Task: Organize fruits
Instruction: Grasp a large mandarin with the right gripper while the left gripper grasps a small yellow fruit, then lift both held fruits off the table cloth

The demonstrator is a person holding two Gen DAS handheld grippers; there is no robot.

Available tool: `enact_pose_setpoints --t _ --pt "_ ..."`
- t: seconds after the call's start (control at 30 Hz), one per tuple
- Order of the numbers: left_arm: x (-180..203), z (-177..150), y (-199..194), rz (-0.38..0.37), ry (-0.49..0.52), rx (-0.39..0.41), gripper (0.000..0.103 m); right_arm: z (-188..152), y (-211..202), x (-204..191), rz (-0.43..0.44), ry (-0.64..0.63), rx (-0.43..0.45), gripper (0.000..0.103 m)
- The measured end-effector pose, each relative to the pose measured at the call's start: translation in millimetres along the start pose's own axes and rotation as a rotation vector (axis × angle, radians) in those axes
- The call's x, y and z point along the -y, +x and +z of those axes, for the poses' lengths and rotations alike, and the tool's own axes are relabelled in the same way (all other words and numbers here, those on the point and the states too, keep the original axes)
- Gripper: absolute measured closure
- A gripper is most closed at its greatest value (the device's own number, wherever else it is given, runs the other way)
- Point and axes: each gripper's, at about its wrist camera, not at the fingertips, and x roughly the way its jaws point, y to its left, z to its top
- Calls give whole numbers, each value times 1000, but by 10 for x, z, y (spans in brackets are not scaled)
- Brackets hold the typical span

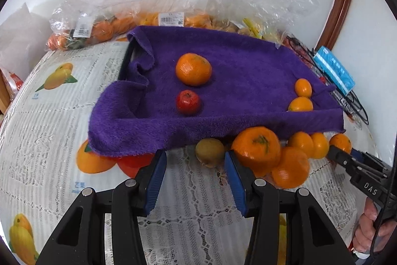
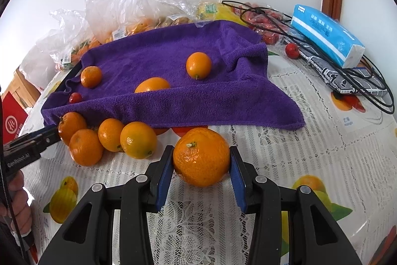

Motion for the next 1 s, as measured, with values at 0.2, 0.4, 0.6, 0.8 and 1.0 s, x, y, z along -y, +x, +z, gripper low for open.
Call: enact_pose_setpoints --t 0.2,0.4,0.6,0.8,1.0 --pt "128 7 15 14 52 0 78 -1 11 10 3 0 -4 60" --pt "107 15 24 13 32 0 78 -6 21 9 0 -1 -6 60" --pt "143 21 52 33 49 -2 78 -6 34 -22 -9 -19 -10 58" --pt "133 20 49 33 49 -2 78 -8 32 -9 -9 -19 -11 58" --pt "120 19 47 20 39 0 78 -13 25 30 13 0 -7 58"
